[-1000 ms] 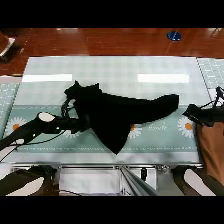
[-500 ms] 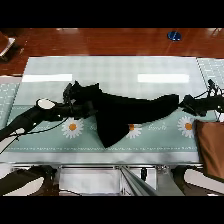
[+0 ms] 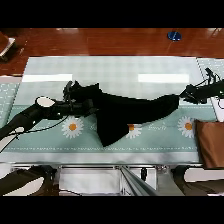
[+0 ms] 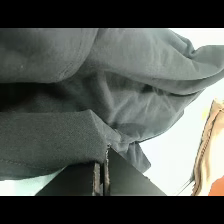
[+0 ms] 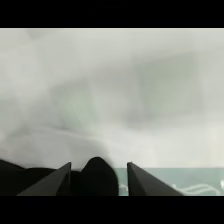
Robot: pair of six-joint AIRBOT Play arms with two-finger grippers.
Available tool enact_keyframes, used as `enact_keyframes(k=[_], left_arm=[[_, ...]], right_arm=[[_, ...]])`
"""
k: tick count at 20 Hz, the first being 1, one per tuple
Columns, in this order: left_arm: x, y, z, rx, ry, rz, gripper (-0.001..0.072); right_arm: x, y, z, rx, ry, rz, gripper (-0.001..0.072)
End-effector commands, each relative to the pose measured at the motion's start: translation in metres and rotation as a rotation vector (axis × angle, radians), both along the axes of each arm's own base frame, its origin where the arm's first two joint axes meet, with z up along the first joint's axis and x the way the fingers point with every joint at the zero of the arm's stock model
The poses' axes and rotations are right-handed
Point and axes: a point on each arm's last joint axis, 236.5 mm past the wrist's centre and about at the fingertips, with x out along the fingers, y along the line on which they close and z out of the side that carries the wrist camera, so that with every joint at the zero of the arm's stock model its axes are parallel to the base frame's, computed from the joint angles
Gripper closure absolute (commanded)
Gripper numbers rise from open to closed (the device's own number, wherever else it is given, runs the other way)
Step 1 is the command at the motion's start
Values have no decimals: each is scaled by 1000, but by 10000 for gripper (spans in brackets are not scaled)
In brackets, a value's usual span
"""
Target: Fold the shirts.
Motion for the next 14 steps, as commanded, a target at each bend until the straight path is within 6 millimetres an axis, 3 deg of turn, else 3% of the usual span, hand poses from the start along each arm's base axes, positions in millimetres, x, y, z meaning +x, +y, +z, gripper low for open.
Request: enact_keyframes(k=[1,7,14], left_arm=[[0,0,0,0,-1,0,690],[0,0,0,-1,0,0,690],[0,-1,0,-1,0,-1,690]], right_arm=[[-3,24,-7,128,25,118,306],[-19,50,-9,248,82,192,306],[-57,79,-19,234,275,272,307]])
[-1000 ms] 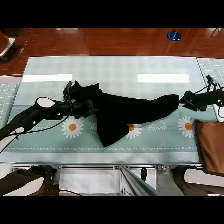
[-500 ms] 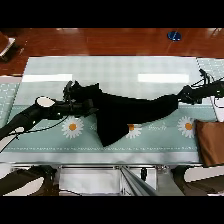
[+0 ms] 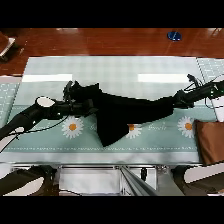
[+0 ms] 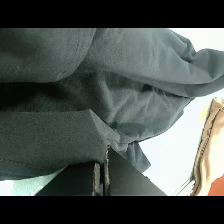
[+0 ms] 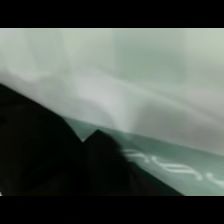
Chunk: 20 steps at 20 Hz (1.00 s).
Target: Fold the shirts.
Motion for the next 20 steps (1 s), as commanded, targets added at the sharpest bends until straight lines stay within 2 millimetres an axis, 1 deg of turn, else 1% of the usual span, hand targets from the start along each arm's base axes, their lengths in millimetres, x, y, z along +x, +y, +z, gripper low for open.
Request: enact_keyframes(k=[1,2,3,4,5,6,7,8,9,10,11,12,13,14,15,16,17,18,19,20], left_arm=[[0,0,0,0,-1,0,690],[0,0,0,0,-1,0,690],[0,0,0,0,-1,0,690],[0,0,1,-2,-2,-1,690],[1,0,4,-6,-4,-4,690],[4,1,10,-20,-6,-7,690],[10,4,20,-38,-16,-9,690],[20,9,35,-55,-49,-12,690],[33,17,54,-72,-91,-1,690],[51,29,82,-86,-157,27,690],[71,44,116,-96,-242,62,690],[89,59,156,-110,-337,102,690],[103,73,202,-126,-440,141,691],[112,88,254,-137,-559,175,690],[115,102,308,-135,-683,199,690],[110,112,356,-128,-797,213,690],[99,121,407,-118,-918,225,690],[84,128,450,-105,-1025,235,690],[64,133,490,-90,-1127,245,690],[41,139,527,-62,-1228,258,690]], right_arm=[[-20,21,-4,0,85,67,312],[-21,30,-4,0,89,91,364],[-21,39,-4,2,88,113,465],[-21,50,-2,13,85,133,603],[-20,59,1,21,77,147,693],[-18,66,6,21,58,160,693],[-14,68,13,9,26,163,694],[-7,67,24,-6,-15,147,694],[1,66,40,-16,-62,129,694],[13,63,64,-28,-132,111,694],[28,61,93,-36,-216,86,694],[46,57,133,-51,-323,52,694],[61,53,174,-76,-432,19,694],[73,48,225,-108,-563,-18,694],[80,46,279,-138,-702,-47,694],[79,46,331,-163,-832,-64,695],[70,48,386,-187,-965,-79,694],[55,50,433,-210,-1081,-89,694],[34,52,479,-245,-1200,-102,694],[11,52,515,-285,-1300,-122,694]])
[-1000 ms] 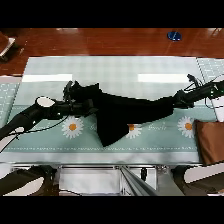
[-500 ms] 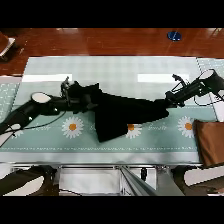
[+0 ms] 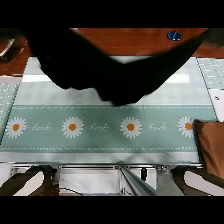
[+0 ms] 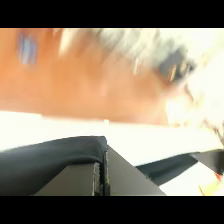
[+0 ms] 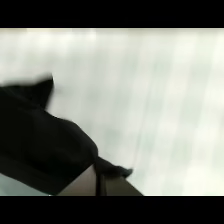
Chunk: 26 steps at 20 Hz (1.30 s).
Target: Fold the shirts.
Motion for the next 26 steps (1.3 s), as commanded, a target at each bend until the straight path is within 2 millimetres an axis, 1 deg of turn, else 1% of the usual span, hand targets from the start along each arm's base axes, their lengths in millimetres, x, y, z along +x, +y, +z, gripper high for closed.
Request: enact_keyframes(k=[1,2,3,4,6,8,10,11,12,13,14,15,16,18,20,22,24,26], left_arm=[[-77,23,136,86,-352,113,690],[-103,27,158,139,-428,161,691],[-127,31,173,198,-487,215,690],[-148,36,182,258,-531,275,690],[-185,50,190,379,-575,431,691],[-221,63,186,527,-585,585,691],[-248,74,176,658,-566,692,691],[-258,81,171,680,-542,734,691],[-265,86,168,669,-524,757,691],[-267,87,162,673,-505,755,691],[-262,88,149,686,-466,737,690],[-253,91,134,695,-412,714,691],[-239,95,113,698,-345,687,691],[-204,103,67,654,-200,624,690],[-162,104,6,590,-38,518,691],[-125,97,-52,519,95,386,690],[-83,93,-109,435,208,285,690],[-42,95,-160,405,316,239,691]], right_arm=[[-77,4,155,-87,-415,-90,695],[-104,0,179,-121,-495,-133,694],[-130,-4,197,-160,-558,-176,694],[-152,-8,208,-189,-598,-214,694],[-193,-16,226,-243,-672,-285,694],[-229,-27,236,-284,-717,-369,694],[-256,-39,237,-316,-725,-444,694],[-265,-43,236,-322,-721,-469,694],[-269,-44,234,-322,-717,-476,694],[-269,-44,229,-322,-702,-474,694],[-264,-45,221,-324,-673,-469,694],[-257,-46,209,-325,-630,-463,694],[-248,-48,198,-324,-590,-457,694],[-225,-48,167,-310,-497,-427,694],[-195,-45,127,-280,-378,-379,694],[-161,-38,82,-242,-250,-304,694],[-121,-27,35,-181,-140,-221,694],[-78,-24,-15,-121,-31,-173,694]])
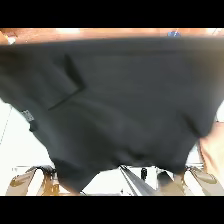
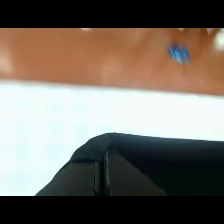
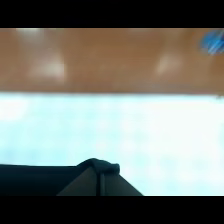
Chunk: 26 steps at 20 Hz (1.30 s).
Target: Fold the shirts.
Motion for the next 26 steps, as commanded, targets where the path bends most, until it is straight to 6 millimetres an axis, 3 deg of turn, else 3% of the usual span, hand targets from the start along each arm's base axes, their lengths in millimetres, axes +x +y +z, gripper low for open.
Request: enact_keyframes(k=[1,4,6,10,13,17,20,23,26], left_arm=[[67,-12,-96,-137,192,-68,691],[139,-16,-161,-173,271,-35,691],[182,-20,-188,-174,282,-20,690],[253,-26,-216,-253,323,9,690],[278,-25,-231,-279,338,20,691],[268,-34,-257,-283,430,-22,690],[250,-38,-259,-287,498,-72,690],[205,-39,-266,-234,629,-225,690],[148,-27,-303,-147,863,-307,690]], right_arm=[[66,11,-89,128,188,86,694],[123,4,-170,209,352,91,694],[170,-8,-205,252,351,50,694],[248,-15,-260,364,399,31,695],[280,-20,-296,420,440,5,694],[283,-18,-333,448,519,3,694],[276,-14,-330,452,536,31,694],[246,-11,-324,393,613,128,694],[206,-19,-353,304,796,148,694]])
